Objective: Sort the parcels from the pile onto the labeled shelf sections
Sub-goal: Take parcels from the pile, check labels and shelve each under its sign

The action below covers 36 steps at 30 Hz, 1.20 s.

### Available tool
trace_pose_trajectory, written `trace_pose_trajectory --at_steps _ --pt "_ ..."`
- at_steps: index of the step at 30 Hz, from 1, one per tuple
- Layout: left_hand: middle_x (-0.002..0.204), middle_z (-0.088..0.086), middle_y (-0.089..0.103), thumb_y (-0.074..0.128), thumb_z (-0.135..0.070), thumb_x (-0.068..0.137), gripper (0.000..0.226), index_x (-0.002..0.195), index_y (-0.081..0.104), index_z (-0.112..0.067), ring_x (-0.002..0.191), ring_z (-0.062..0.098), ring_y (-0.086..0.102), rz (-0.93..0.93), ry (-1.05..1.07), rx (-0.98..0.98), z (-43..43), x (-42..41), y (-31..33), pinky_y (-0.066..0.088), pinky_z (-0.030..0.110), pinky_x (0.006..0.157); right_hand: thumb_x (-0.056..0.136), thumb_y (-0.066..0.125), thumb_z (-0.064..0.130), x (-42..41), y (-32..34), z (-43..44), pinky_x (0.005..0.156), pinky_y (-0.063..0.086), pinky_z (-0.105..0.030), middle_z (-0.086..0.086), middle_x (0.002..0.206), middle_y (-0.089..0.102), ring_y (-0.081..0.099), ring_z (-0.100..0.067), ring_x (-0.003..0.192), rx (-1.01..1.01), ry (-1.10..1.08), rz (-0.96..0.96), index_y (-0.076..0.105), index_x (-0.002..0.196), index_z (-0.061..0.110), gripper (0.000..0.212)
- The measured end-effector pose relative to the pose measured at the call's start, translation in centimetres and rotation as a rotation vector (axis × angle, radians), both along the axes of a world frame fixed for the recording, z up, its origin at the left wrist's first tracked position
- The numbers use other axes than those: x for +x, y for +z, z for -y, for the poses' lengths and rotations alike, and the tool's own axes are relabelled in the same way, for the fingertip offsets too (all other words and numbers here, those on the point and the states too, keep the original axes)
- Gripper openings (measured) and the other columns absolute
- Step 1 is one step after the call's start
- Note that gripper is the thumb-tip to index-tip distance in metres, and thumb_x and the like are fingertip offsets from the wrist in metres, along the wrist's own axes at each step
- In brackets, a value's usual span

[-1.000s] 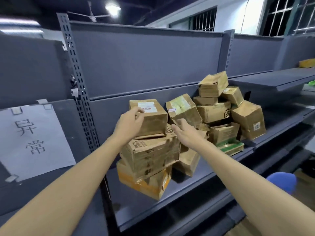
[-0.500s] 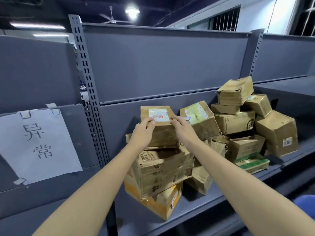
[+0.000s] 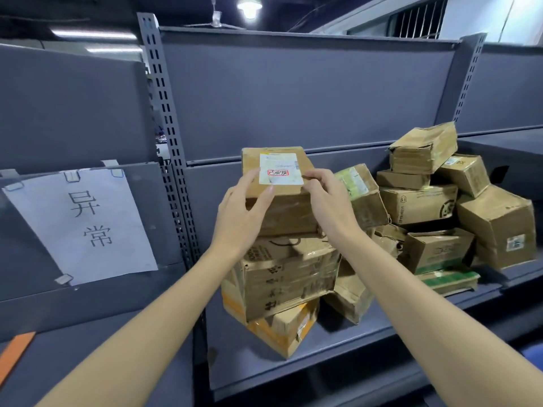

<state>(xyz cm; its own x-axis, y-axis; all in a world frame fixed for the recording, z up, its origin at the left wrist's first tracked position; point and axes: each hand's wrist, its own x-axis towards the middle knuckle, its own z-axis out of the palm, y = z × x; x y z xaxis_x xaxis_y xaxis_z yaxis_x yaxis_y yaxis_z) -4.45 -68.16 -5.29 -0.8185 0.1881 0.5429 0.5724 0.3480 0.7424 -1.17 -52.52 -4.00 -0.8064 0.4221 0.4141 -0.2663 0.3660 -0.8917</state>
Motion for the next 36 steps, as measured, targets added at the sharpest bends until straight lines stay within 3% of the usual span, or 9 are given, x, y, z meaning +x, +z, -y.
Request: trace_pose_trajectory --at_steps 4,8,13,16,19,23,28,33,36 --pt "0.12 -0.008 0.047 0.047 -0.047 0.094 0.027 0.118 0.055 -0.038 0.108 -0.01 0.041 0.045 0.073 0.109 2.3 4.2 -0.1 0.039 0.022 0.096 0.093 0.05 0.035 2.4 -1.1 2.6 0.09 0.049 -0.034 0.004 0.115 0.057 0.053 -0.009 0.109 -0.032 0.095 -0.024 0.057 0.109 0.034 0.018" --pt "0.117 -0.01 0.05 0.052 -0.042 0.092 0.013 0.103 0.059 -0.042 0.105 -0.004 0.049 0.079 0.202 0.22 6.1 8.3 -0.8 0.045 0.024 0.084 0.086 0.055 0.041 5.7 -2.1 6.8 0.089 0.052 -0.041 0.009 0.115 0.054 0.055 -0.006 0.106 -0.074 0.223 -0.025 0.056 0.106 0.04 0.02" --pt "0.117 -0.005 0.054 0.058 -0.039 0.077 0.017 0.093 0.062 -0.043 0.109 0.011 0.056 0.168 0.302 0.319 12.6 14.4 -2.7 0.05 0.046 0.092 0.087 0.062 0.028 10.1 -3.9 12.6 0.081 0.042 -0.008 0.015 0.114 0.048 0.048 0.011 0.096 -0.064 0.369 0.01 0.054 0.103 0.039 0.021" --pt "0.112 -0.011 0.051 0.057 -0.037 0.078 0.015 0.091 0.06 -0.044 0.106 -0.001 0.053 0.136 0.401 0.281 16.3 18.6 -4.9 0.045 0.022 0.091 0.087 0.063 0.027 12.7 -6.4 16.6 0.075 0.037 -0.002 0.017 0.111 0.046 0.048 0.012 0.096 -0.044 0.447 0.033 0.053 0.101 0.038 0.021" --pt "0.108 -0.014 0.047 0.059 -0.043 0.074 0.014 0.088 0.059 -0.044 0.105 -0.011 0.047 0.141 0.52 0.245 20.2 22.1 -7.8 0.035 -0.001 0.076 0.086 0.064 0.03 15.2 -9.9 21.3 0.078 0.038 -0.006 0.017 0.109 0.045 0.049 0.007 0.101 -0.058 0.513 0.071 0.053 0.096 0.04 0.018" --pt "0.103 -0.029 0.046 0.053 -0.053 0.061 0.027 0.085 0.062 -0.046 0.109 -0.015 0.046 0.153 0.672 0.287 26.6 26.2 -11.6 0.032 -0.004 0.078 0.073 0.066 0.05 18.2 -13.9 28.4 0.087 0.042 -0.024 0.021 0.11 0.047 0.053 -0.001 0.105 -0.061 0.541 0.139 0.054 0.096 0.053 0.026" --pt "0.102 -0.026 0.049 0.054 -0.05 0.053 0.028 0.078 0.066 -0.044 0.094 -0.012 0.055 0.132 0.843 0.337 34.2 30.4 -13.7 0.04 -0.001 0.068 0.064 0.066 0.041 21.4 -16.2 37.1 0.079 0.041 -0.005 0.003 0.115 0.054 0.056 0.002 0.099 -0.008 0.606 0.162 0.058 0.093 0.05 0.031" --pt "0.104 -0.025 0.05 0.053 -0.049 0.054 0.027 0.077 0.065 -0.043 0.074 -0.01 0.059 0.125 0.966 0.399 40.9 33.4 -15.0 0.041 0.0 0.061 0.075 0.067 0.034 22.4 -17.6 44.9 0.084 0.045 -0.02 0.008 0.119 0.052 0.058 -0.011 0.105 0.031 0.756 0.2 0.058 0.097 0.051 0.03" --pt "0.109 -0.01 0.053 0.058 -0.045 0.057 0.023 0.077 0.065 -0.039 0.063 0.002 0.058 0.156 1.019 0.445 44.1 34.7 -15.5 0.041 0.004 0.056 0.066 0.061 0.053 22.9 -17.7 48.8 0.079 0.044 -0.011 0.013 0.117 0.051 0.057 -0.009 0.105 0.046 0.818 0.204 0.057 0.099 0.051 0.033"
